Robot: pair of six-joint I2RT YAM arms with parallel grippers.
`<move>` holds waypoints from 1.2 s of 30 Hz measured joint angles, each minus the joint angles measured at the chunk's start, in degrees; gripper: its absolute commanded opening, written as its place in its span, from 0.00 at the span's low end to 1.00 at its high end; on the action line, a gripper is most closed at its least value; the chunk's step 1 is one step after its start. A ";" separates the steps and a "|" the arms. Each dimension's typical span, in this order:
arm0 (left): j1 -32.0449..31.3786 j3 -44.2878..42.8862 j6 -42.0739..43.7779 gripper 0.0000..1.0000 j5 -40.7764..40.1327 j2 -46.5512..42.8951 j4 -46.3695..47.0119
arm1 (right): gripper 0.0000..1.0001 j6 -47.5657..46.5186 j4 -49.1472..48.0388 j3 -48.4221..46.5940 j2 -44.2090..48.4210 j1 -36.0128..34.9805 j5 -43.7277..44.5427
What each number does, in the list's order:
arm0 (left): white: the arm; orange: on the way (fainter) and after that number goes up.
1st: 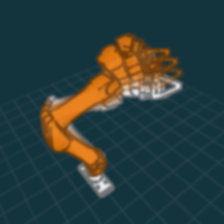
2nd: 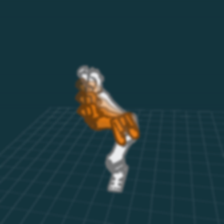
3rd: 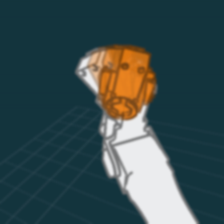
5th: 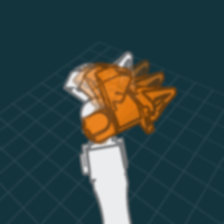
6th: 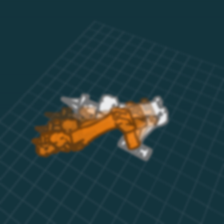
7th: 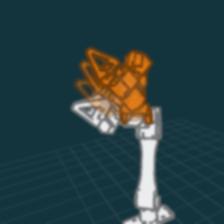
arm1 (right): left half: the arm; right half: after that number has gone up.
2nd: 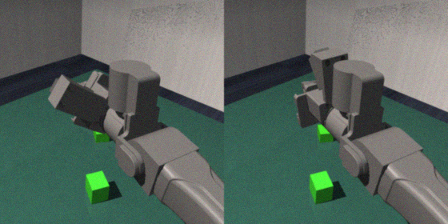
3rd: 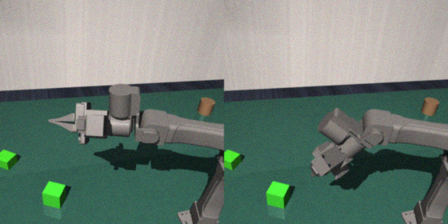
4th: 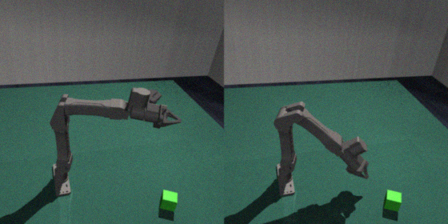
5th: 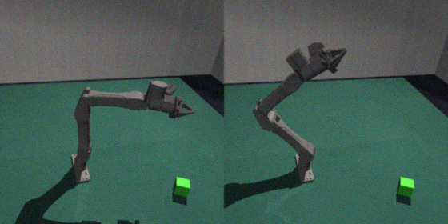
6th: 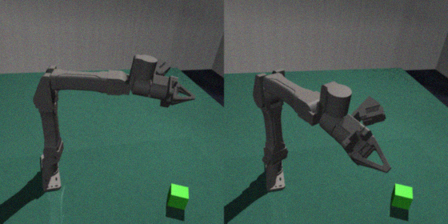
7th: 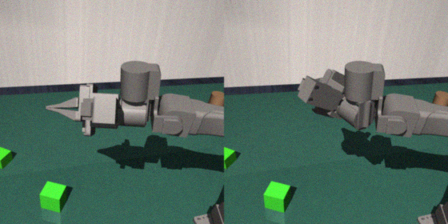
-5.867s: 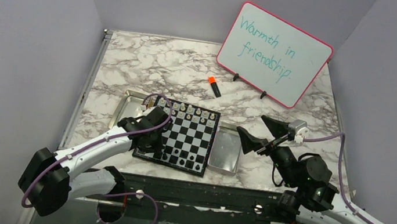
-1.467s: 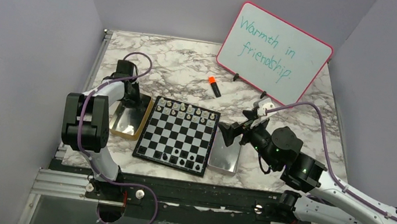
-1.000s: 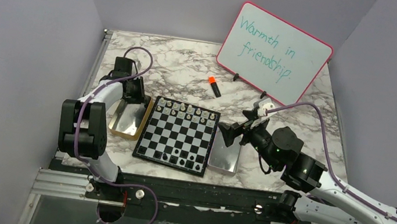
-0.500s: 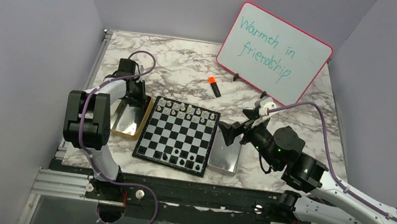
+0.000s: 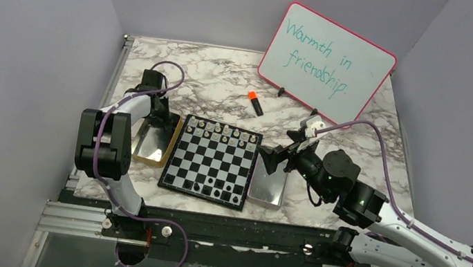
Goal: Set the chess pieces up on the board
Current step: Pick up the chess piece from the storage box.
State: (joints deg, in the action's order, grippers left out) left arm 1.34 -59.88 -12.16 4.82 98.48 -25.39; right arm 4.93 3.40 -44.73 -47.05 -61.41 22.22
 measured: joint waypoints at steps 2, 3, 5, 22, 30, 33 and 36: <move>-0.09 0.00 -0.46 0.27 0.15 -0.72 -0.72 | 1.00 0.02 0.00 0.00 0.31 0.00 -0.04; -0.15 0.00 -0.61 0.28 0.31 -1.18 -0.90 | 1.00 0.02 0.00 0.00 0.52 0.00 -0.07; -0.26 -0.02 -0.87 0.30 1.01 -2.84 -1.05 | 1.00 0.02 0.00 0.00 0.92 0.00 -0.07; 0.94 -0.33 -1.79 0.31 11.72 -5.33 -1.73 | 1.00 0.63 0.07 0.00 0.44 0.00 -0.66; 0.94 0.20 -1.05 0.31 10.88 -2.32 -1.81 | 1.00 0.85 0.07 -0.02 -0.20 0.00 -0.90; 0.94 0.22 -0.63 0.29 10.12 -2.19 -1.81 | 1.00 0.92 0.04 -0.02 -0.20 0.00 -0.90; 0.94 0.22 -0.37 0.25 9.40 -2.19 -1.81 | 1.00 0.98 -0.02 -0.02 -0.20 0.00 -0.92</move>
State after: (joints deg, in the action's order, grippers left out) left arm 2.28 -59.66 -12.53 14.22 96.29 -27.20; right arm 5.91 3.38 -44.75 -47.24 -61.41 21.30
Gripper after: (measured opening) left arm 0.287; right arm 0.998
